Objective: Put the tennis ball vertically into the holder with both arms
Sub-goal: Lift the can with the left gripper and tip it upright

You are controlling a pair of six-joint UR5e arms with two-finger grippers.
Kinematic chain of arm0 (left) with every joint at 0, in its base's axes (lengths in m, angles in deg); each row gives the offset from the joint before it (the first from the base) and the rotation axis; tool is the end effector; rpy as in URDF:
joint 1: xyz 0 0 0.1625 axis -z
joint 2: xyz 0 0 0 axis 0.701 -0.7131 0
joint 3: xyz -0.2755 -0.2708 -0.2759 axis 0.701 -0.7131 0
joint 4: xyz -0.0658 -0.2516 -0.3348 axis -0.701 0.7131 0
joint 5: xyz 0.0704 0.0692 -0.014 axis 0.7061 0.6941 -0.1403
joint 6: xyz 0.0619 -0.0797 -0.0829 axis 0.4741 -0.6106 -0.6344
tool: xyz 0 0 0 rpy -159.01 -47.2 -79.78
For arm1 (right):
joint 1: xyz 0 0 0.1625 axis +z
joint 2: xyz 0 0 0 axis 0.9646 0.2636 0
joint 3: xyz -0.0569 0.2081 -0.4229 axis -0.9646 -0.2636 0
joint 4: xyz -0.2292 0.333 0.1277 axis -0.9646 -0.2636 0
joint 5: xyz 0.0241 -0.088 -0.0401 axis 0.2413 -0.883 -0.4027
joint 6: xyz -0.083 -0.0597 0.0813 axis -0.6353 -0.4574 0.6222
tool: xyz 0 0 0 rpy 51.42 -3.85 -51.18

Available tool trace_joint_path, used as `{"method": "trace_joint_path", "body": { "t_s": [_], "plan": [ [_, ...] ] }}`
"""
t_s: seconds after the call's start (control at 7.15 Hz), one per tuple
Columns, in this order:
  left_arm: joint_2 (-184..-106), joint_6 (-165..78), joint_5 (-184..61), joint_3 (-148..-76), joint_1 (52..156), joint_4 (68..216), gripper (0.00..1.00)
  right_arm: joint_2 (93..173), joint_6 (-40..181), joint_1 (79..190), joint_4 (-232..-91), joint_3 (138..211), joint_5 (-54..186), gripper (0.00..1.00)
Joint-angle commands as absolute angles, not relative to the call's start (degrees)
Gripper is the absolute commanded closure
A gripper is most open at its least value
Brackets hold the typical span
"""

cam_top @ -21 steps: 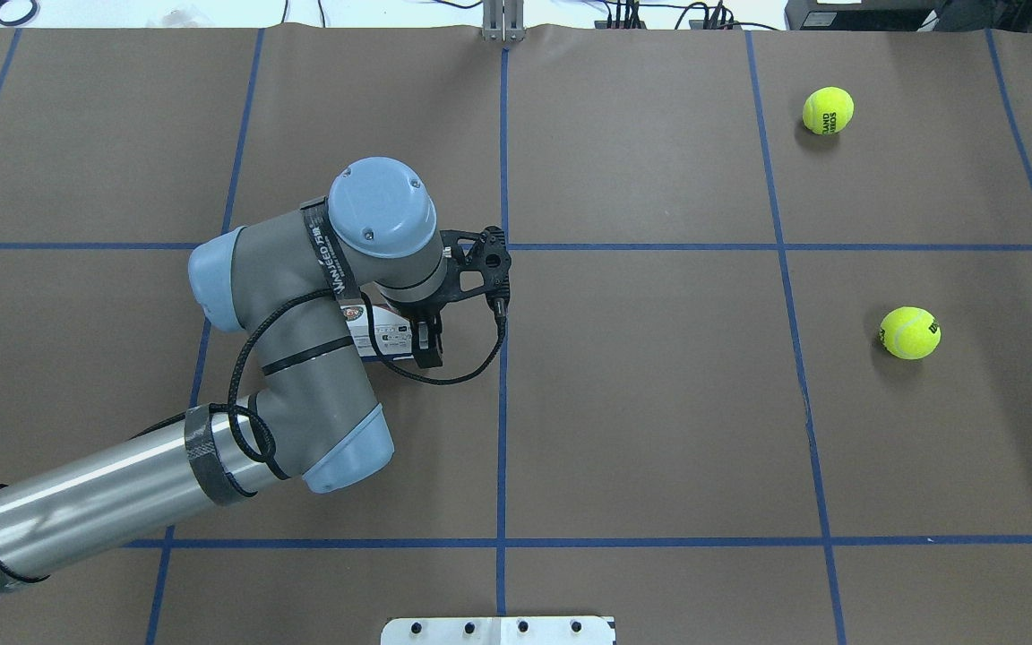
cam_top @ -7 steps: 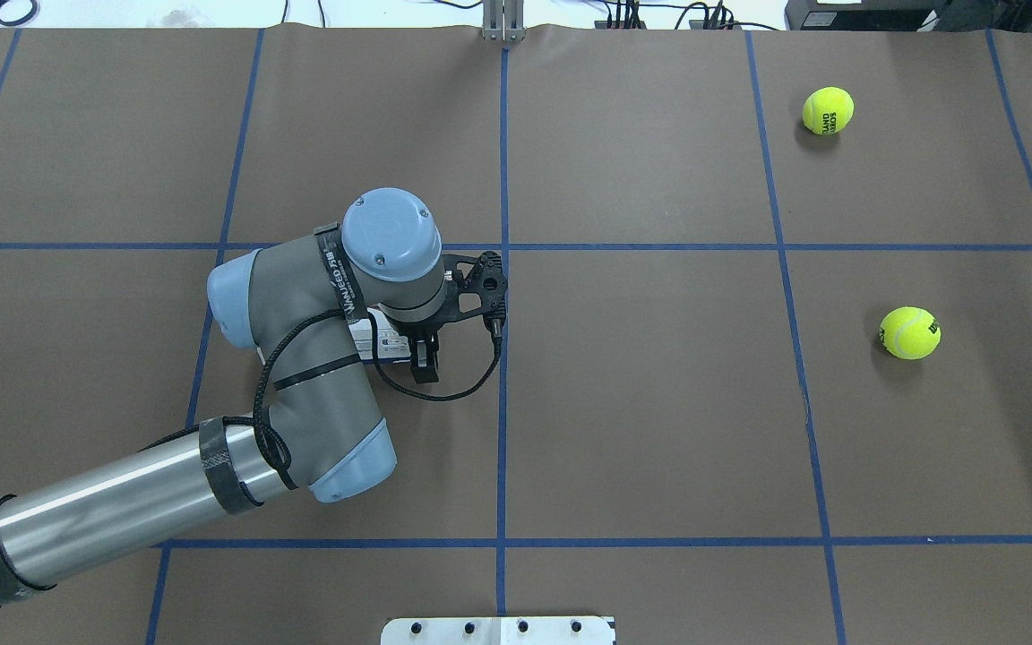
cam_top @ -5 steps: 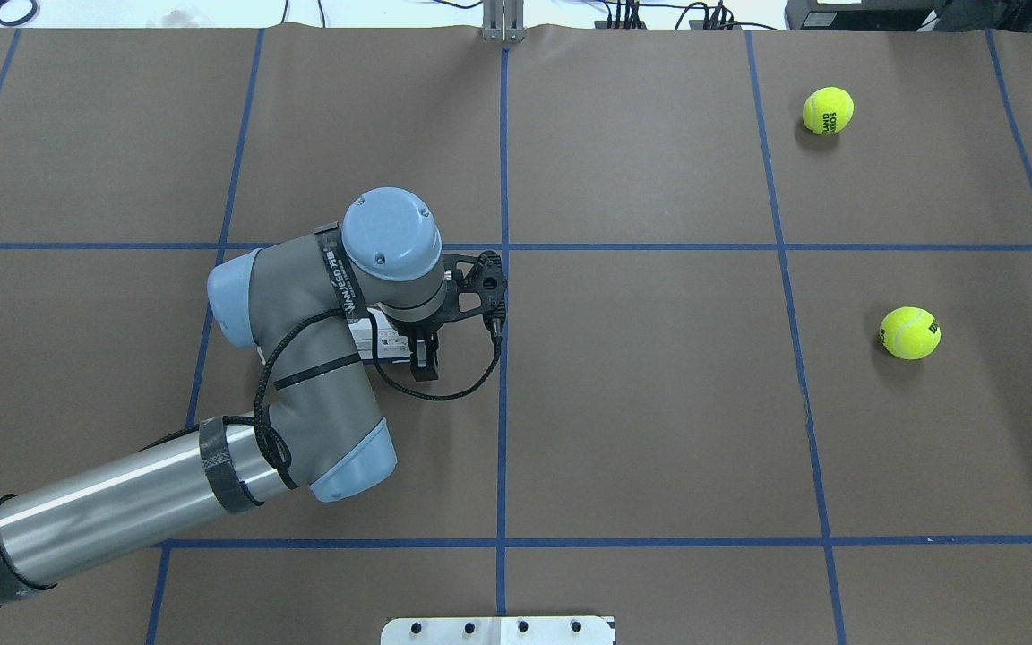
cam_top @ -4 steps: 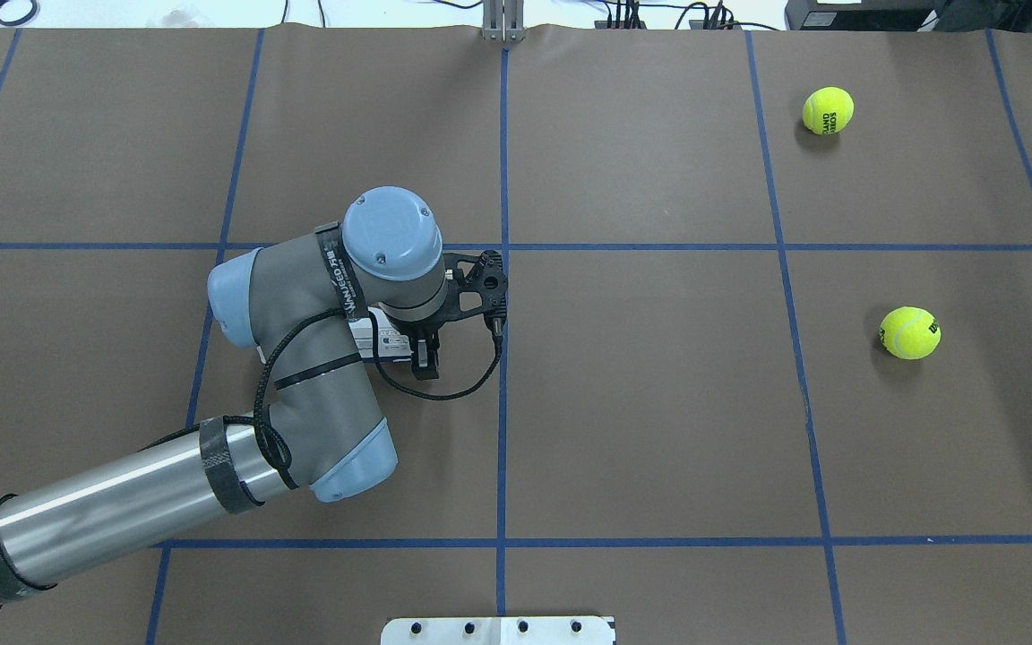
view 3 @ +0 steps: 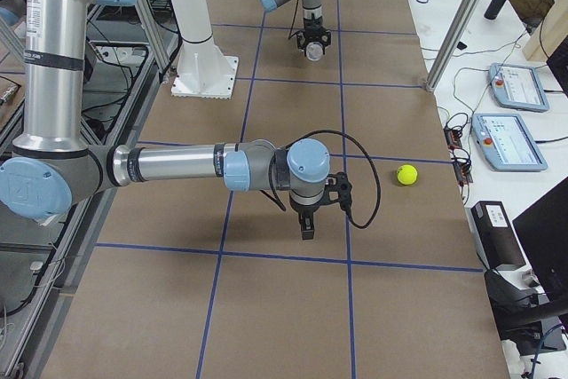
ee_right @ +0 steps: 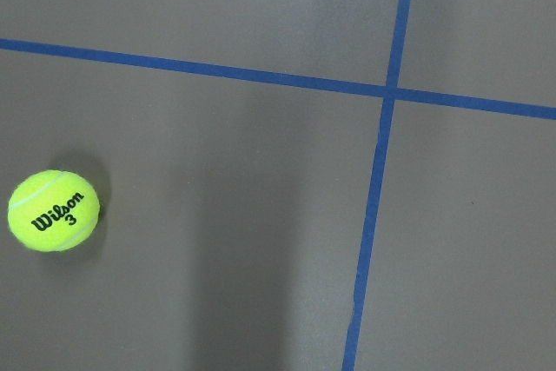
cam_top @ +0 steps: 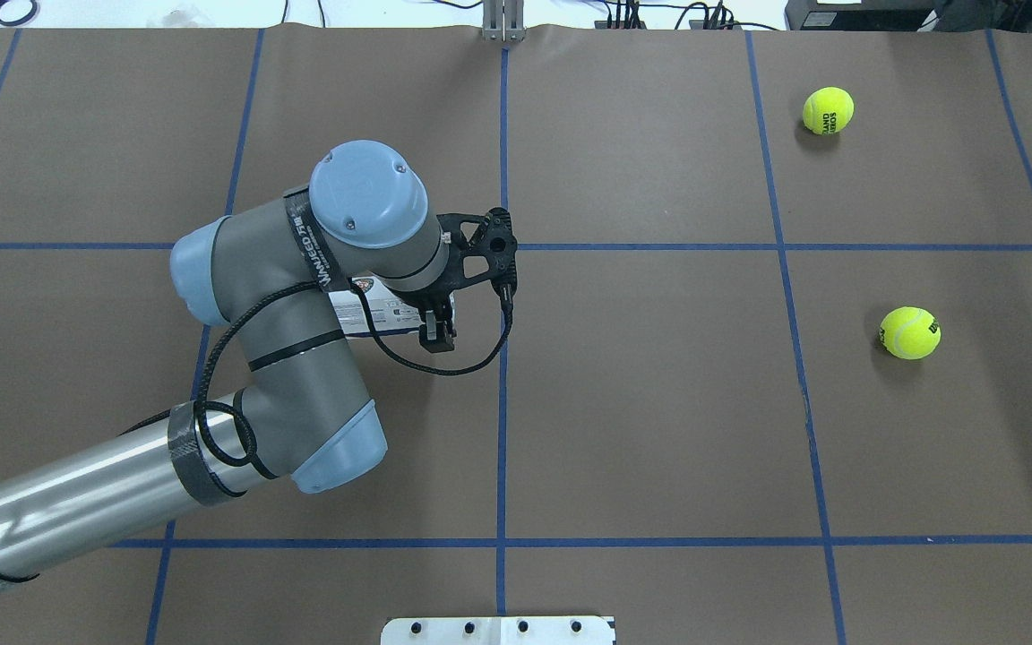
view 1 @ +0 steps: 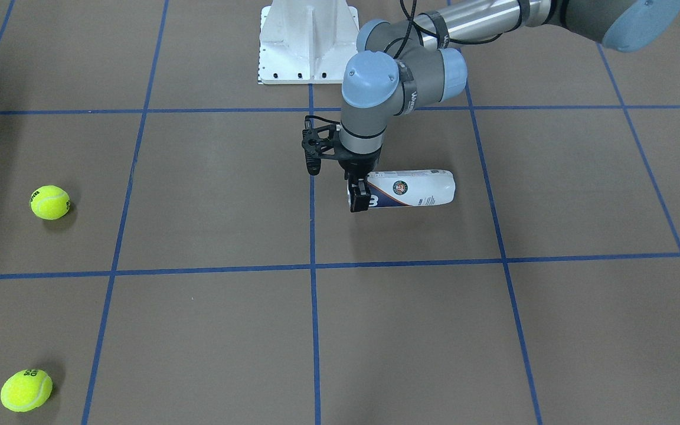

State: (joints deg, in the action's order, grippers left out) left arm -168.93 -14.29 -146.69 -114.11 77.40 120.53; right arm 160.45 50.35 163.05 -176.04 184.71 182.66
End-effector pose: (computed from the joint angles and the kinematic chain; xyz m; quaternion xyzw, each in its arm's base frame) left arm 0.5879 -0.4939 0.2137 0.3535 0.2793 0.5728 0.6848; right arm 0.0205 -0.4453 0.6690 0.0432 -0.4203 -0.0594 0.9044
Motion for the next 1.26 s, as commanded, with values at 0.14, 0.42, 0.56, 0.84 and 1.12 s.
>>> {"method": "trace_joint_path", "body": {
  "t_s": [0.14, 0.42, 0.56, 0.84, 1.12],
  "plan": [
    [-168.69, -33.01, -143.50, -119.21, 80.28, 136.19, 0.75, 160.45, 50.34, 163.05, -176.26, 185.72, 182.66, 0.00],
    [-165.72, -48.69, -136.20, -117.46, 80.10, 158.92, 0.75, 160.18, 50.34, 163.05, -176.26, 186.16, 182.57, 0.00],
    [-165.44, -53.20, -131.39, -114.06, 79.76, 169.49, 0.75, 160.10, 50.34, 163.05, -175.99, 186.16, 182.57, 0.00],
    [-164.39, -60.67, -123.38, -104.50, 79.31, 193.10, 0.75, 159.74, 50.34, 163.05, -176.25, 187.12, 182.57, 0.00],
    [-161.75, -61.42, -121.76, -96.57, 79.23, 211.97, 0.75, 159.66, 50.34, 163.05, -176.26, 187.30, 182.57, 0.00]
  ]
}}
